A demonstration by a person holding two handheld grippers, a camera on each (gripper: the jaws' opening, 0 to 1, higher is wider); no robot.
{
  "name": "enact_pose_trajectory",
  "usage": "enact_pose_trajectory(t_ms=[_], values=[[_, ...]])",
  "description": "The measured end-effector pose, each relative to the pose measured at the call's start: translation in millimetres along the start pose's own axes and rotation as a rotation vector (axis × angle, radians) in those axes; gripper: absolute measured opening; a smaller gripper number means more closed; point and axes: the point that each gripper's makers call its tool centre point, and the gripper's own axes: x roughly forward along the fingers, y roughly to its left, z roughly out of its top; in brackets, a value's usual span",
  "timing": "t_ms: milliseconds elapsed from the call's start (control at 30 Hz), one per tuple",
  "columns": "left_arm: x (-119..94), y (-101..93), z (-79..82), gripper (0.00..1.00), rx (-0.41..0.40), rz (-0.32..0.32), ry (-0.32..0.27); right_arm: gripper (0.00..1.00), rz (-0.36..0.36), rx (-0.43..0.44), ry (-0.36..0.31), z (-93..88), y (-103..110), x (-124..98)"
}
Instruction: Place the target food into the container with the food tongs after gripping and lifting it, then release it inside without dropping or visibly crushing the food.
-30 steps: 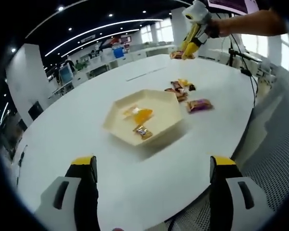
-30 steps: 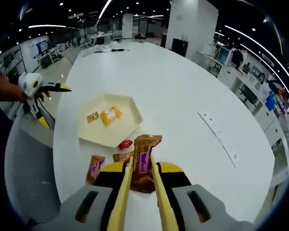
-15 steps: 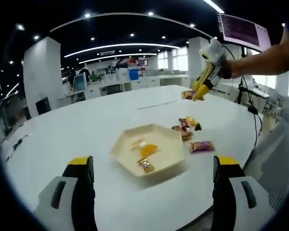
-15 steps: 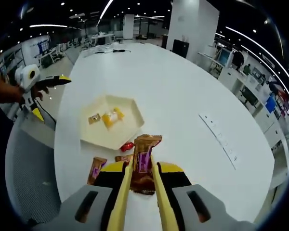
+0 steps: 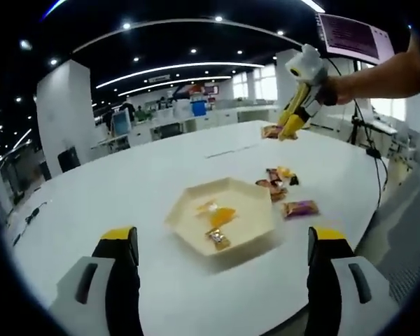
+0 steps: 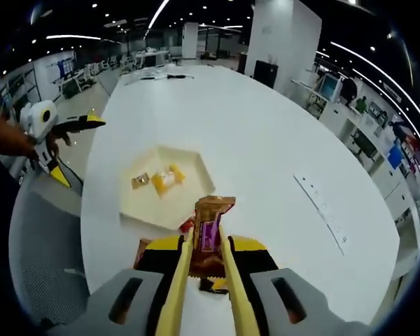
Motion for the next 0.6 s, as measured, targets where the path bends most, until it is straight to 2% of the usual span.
enact_pose_trajectory(t_ms=[333, 433, 600], values=[[1, -4.3, -1.0, 0.99, -0.006, -0.020, 0.005, 0.23, 0.012, -0.027, -0.005, 30.1, 9, 10], [2, -5.5, -3.0, 0.99, -0.016, -0.030, 0.014, 0.23, 0.024, -0.031, -0.014, 45.1, 16, 12], [4, -5.9, -6.3, 0.98, 0.016, -0.022, 0.031, 0.23, 0.037, -0.066, -0.008, 67.9, 26, 21]])
